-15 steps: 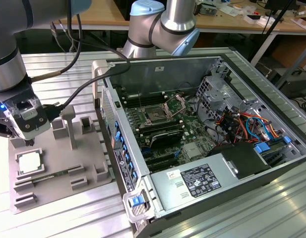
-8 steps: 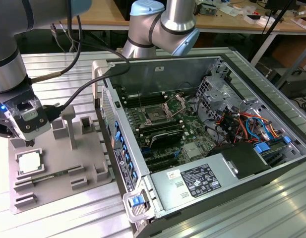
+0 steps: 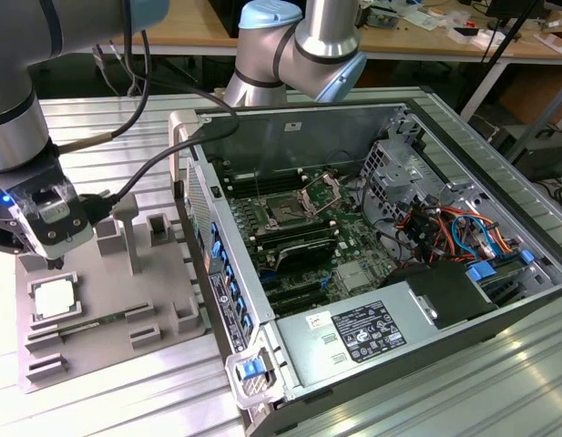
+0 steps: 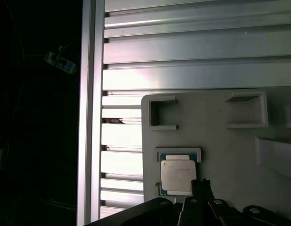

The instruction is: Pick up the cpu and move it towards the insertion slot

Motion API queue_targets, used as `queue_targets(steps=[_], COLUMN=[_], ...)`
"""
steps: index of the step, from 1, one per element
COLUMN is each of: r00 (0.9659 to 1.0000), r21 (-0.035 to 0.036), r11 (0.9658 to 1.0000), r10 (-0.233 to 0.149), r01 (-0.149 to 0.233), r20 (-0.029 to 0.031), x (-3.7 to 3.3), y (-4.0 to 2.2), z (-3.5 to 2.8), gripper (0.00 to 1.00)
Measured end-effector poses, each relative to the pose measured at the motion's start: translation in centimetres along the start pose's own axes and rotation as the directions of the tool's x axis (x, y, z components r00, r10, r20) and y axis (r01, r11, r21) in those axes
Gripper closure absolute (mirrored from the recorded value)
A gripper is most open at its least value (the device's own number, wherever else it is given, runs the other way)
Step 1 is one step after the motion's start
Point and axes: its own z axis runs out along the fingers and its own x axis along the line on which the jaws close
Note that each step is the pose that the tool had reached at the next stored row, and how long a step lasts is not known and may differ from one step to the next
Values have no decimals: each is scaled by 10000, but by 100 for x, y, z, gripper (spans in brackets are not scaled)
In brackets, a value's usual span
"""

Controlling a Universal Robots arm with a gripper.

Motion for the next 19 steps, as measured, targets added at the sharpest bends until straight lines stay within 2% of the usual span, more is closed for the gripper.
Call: queue_targets(steps=[19], r00=[10000], r21=[0], r11=[10000], r10=[0], r01=[0], r20=[0], x=[0], y=[-5], z=[55], gripper=[89])
